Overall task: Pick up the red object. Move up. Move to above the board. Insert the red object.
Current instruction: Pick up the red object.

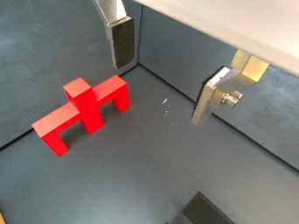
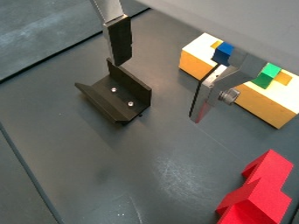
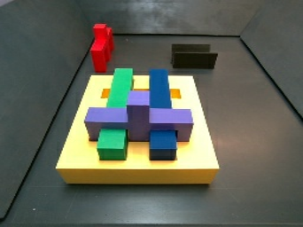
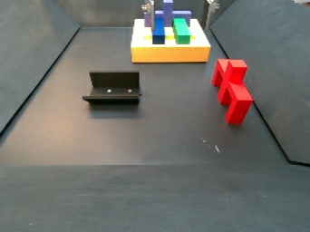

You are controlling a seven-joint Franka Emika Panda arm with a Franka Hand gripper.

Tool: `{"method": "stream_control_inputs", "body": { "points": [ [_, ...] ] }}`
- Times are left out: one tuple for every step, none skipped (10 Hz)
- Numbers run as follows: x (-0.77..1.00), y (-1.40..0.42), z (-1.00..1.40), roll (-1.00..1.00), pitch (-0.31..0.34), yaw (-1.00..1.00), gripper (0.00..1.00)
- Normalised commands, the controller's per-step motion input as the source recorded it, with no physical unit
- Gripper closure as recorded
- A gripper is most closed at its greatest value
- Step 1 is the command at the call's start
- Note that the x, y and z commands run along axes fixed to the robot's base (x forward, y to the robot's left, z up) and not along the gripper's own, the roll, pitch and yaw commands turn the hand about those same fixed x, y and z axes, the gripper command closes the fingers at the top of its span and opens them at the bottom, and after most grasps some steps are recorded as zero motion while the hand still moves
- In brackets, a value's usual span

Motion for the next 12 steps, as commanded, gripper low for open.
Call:
{"method": "stream_control_inputs", "body": {
  "points": [
    [-0.01, 0.0, 0.0, 0.0, 0.0, -0.03, 0.0],
    [0.0, 0.0, 0.0, 0.0, 0.0, -0.34, 0.0],
    [0.0, 0.0, 0.0, 0.0, 0.0, -0.46, 0.0],
    [0.01, 0.0, 0.0, 0.0, 0.0, -0.49, 0.0],
    [-0.07, 0.0, 0.0, 0.0, -0.009, -0.52, 0.0],
    [0.0, 0.0, 0.0, 0.0, 0.0, -0.47, 0.0],
    [-0.16, 0.0, 0.0, -0.01, -0.077, -0.5, 0.0],
    [-0.15, 0.0, -0.07, -0.01, -0.074, -0.53, 0.0],
    [-0.29, 0.0, -0.07, -0.02, -0.127, -0.58, 0.0],
    [-0.3, 0.0, -0.09, -0.02, -0.139, -0.62, 0.0],
    [-0.32, 0.0, -0.18, -0.03, -0.154, -0.67, 0.0],
    [-0.39, 0.0, -0.19, 0.0, -0.14, -0.69, 0.0]
  ]
}}
